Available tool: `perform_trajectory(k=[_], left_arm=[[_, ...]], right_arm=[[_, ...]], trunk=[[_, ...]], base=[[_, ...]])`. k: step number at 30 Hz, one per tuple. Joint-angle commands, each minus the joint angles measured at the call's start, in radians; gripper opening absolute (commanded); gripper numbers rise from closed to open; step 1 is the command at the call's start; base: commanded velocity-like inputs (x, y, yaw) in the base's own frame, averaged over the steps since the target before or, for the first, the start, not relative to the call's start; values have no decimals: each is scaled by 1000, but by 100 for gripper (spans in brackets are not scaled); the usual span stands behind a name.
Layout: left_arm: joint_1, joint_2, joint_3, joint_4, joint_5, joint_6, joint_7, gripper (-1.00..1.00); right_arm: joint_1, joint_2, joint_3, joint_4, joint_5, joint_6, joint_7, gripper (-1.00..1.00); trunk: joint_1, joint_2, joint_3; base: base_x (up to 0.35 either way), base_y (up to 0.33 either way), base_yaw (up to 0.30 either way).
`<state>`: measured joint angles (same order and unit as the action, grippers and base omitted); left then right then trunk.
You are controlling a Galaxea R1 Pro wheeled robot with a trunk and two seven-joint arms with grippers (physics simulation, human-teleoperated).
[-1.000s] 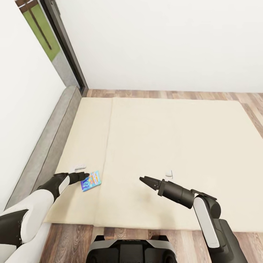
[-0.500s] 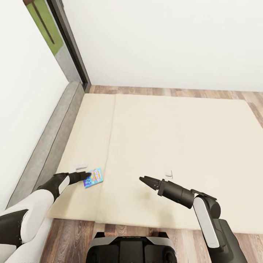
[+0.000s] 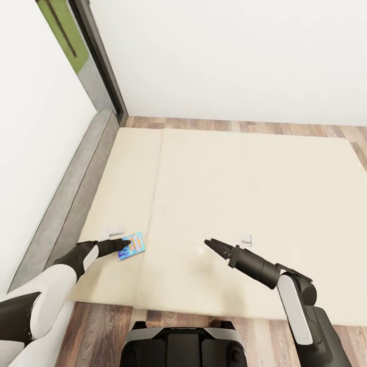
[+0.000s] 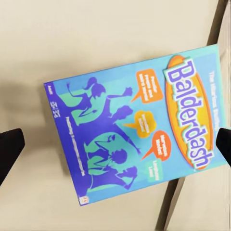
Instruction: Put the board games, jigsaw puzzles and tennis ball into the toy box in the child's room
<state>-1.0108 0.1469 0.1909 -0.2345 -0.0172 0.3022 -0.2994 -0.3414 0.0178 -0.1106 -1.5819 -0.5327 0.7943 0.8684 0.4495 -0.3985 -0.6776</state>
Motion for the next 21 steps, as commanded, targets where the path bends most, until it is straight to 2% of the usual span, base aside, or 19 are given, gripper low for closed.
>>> perform_trajectory(k=[1, 8, 18, 21], left_arm=[[0, 0, 7, -2, -2, 8, -5, 100], [0, 2, 3, -2, -2, 2, -6, 100], [-1, 0, 3, -2, -3, -1, -6, 100], [0, 0, 3, -2, -3, -2, -6, 100]], right_arm=[[-1, 1, -6, 0, -1, 4, 3, 100], [-1, 3, -15, -1, -2, -5, 3, 100], [0, 9, -10, -1, 2, -9, -2, 100], [-1, 5, 5, -1, 8, 2, -5, 100]], trunk=[[1, -1, -1], [1, -1, 0], [1, -1, 0], [1, -1, 0]], base=[[0, 0, -159], [0, 0, -152], [0, 0, -20], [0, 0, -2]])
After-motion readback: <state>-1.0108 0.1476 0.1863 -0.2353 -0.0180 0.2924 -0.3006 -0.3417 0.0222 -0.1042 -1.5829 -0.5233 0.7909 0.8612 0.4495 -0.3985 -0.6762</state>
